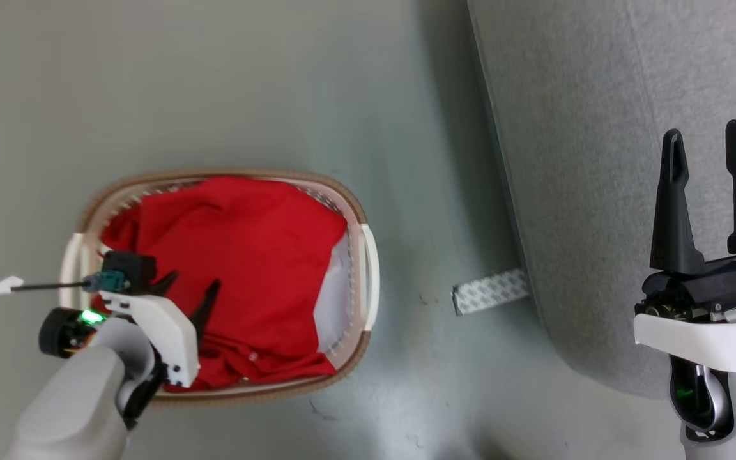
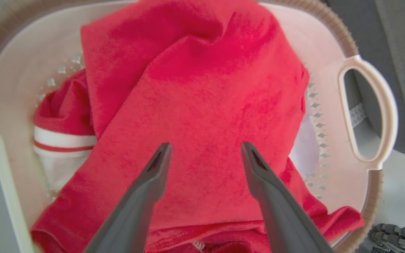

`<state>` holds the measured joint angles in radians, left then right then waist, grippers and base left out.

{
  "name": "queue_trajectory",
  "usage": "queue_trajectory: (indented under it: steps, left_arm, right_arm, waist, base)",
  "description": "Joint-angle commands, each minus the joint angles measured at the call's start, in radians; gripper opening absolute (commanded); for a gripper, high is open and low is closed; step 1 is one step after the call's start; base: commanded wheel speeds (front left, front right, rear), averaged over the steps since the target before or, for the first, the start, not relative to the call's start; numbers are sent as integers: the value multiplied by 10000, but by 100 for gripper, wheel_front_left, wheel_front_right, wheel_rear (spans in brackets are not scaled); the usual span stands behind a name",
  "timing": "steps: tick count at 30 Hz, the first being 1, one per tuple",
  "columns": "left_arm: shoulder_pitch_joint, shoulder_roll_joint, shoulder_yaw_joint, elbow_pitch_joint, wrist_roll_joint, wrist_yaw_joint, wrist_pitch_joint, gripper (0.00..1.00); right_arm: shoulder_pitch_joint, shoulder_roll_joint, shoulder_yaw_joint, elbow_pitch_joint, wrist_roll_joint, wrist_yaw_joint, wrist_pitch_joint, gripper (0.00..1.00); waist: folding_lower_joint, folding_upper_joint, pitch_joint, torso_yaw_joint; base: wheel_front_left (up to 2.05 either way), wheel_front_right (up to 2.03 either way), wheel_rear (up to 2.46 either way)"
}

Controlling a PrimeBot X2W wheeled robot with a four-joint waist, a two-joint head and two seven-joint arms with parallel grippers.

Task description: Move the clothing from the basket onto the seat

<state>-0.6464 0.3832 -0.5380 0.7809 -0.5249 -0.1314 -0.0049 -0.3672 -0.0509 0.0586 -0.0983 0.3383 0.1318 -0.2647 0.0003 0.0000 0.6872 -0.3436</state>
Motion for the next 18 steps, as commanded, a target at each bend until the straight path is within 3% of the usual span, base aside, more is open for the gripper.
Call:
queue_trajectory:
  steps: [1,13,14,15,16,17,18]
  left_arm:
    - [-204,185,-90,135,-97,18,69,100]
    - [-1018,480,-1873,1731,-258,18,1328,100]
    - [-1071,488,-2002,1777,-294,18,1339,95]
    - [-1100,473,-2063,1791,-400,18,1250,56]
    - [-1141,438,-2119,1797,-468,18,1156,8]
    - [-1163,405,-2199,1800,-530,17,1068,0]
    - [-1193,376,-2287,1802,-579,16,952,0]
  right_arm:
    - [-107,7,8,-38,66,-21,4,100]
    - [-202,6,96,-111,360,-21,4,100]
    - [-197,6,81,-90,352,-21,4,100]
    - [-200,6,71,-56,338,-21,4,100]
    - [-211,6,63,-22,312,-21,4,100]
    - [-224,6,60,-3,281,-21,4,100]
    - [-232,4,49,22,240,-21,4,100]
  waist:
    - [-3,0,642,-364]
    - [-3,0,1646,-660]
    - [-3,0,1636,-649]
    - [-3,0,1608,-631]
    - [-3,0,1562,-607]
    - [-3,0,1503,-577]
    - [-3,0,1432,-540]
  base:
    - [0,0,0]
    - [0,0,0]
    - [0,0,0]
    - [0,0,0]
    - [0,0,0]
    - [0,0,0]
    - [0,0,0]
